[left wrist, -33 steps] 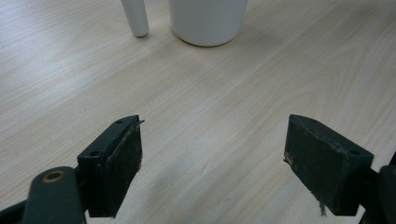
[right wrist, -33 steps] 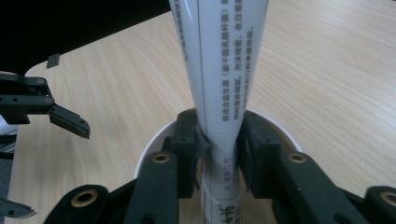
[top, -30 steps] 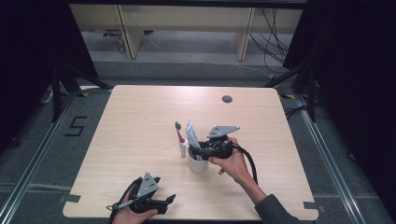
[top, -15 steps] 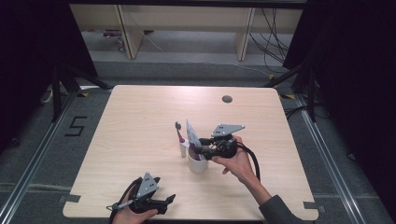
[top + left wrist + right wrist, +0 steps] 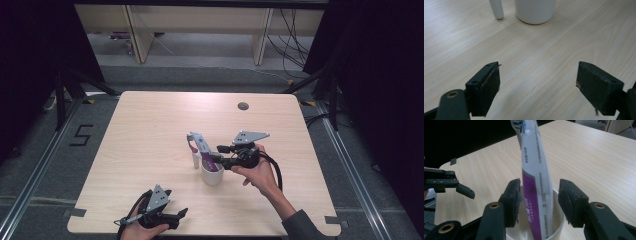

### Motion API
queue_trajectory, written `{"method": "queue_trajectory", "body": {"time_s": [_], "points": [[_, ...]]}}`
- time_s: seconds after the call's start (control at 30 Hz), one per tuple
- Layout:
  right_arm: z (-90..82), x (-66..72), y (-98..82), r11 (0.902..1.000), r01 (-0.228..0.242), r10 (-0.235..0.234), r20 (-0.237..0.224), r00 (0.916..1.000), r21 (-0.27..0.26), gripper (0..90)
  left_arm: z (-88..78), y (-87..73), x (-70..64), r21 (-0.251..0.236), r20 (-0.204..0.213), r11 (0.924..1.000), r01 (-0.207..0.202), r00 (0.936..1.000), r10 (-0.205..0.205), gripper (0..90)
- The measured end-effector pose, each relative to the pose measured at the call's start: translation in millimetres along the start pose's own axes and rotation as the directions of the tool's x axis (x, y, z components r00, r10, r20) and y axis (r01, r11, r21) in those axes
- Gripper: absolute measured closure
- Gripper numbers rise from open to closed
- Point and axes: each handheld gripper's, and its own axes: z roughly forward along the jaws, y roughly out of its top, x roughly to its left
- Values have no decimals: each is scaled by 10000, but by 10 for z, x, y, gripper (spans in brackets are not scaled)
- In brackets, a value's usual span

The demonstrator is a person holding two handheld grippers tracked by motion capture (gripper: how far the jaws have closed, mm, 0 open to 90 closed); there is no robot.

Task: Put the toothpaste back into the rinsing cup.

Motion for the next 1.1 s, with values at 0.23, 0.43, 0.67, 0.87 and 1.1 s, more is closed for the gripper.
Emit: {"method": "queue_trajectory", "body": {"time_s": [0.23,0.43,0.67,0.87,1.1], "points": [[-149,-47,-8,9993,-384,384,94,9992,-26,505,4,2,10,44,-93,10000,-57,9999,58,188],[-285,-109,-44,9987,-502,502,280,9983,-18,460,7,3,7,58,-29,10000,3,10000,-3,188],[-412,-190,-118,9988,-473,481,722,9962,-132,382,11,2,6,-20,-79,9999,170,9998,-170,188],[-506,-215,-209,9951,-983,991,772,9921,-141,340,13,-1,6,-34,-87,9998,207,9997,-207,189],[-617,-250,-287,9965,-805,822,1040,9912,-207,301,0,2,18,41,-96,9999,116,9999,-115,188]]}}
